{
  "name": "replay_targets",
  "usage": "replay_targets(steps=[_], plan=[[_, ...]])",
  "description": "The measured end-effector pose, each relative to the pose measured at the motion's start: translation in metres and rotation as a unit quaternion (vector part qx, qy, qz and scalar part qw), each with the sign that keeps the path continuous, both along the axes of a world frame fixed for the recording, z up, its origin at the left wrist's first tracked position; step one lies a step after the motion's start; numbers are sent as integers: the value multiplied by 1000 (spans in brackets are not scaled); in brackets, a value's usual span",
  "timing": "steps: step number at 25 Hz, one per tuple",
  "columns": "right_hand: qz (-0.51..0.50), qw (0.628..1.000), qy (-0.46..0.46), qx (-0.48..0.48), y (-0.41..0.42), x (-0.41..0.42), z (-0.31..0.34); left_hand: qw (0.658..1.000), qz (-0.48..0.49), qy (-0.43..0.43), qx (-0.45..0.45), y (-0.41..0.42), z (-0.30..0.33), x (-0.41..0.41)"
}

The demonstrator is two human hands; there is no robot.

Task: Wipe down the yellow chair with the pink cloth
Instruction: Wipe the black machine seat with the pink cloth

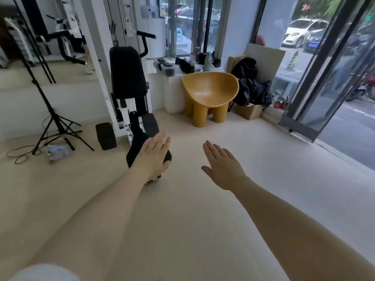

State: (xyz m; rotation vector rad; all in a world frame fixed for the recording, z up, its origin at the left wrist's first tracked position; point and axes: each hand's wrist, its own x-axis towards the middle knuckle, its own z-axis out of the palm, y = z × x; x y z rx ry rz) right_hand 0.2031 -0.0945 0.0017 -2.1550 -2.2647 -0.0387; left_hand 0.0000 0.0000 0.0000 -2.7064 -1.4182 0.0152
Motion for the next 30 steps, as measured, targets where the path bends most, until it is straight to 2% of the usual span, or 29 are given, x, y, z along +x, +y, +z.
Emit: replay_targets(steps=[4,7,11,15,18,22,26,30], plan=[[29,997,-5,-64,35,-9,-49,997,36,40,-48,29,-49,-17],[50,993,-5,-110,77,-16,-89,993,71,36,-84,65,-93,-34],[63,987,4,-149,190,-29,-132,982,110,63,-139,158,-133,-55],[26,974,-7,-225,308,-46,-169,962,140,63,-224,262,-161,-69],[-12,955,57,-291,392,-58,-192,956,129,75,-254,340,-172,-75],[-70,913,184,-358,466,-68,-226,946,128,34,-296,408,-207,-67],[-100,902,290,-303,519,-85,-259,924,120,66,-356,435,-266,-66],[-70,906,274,-316,573,-80,-314,924,142,61,-349,458,-320,-56]])
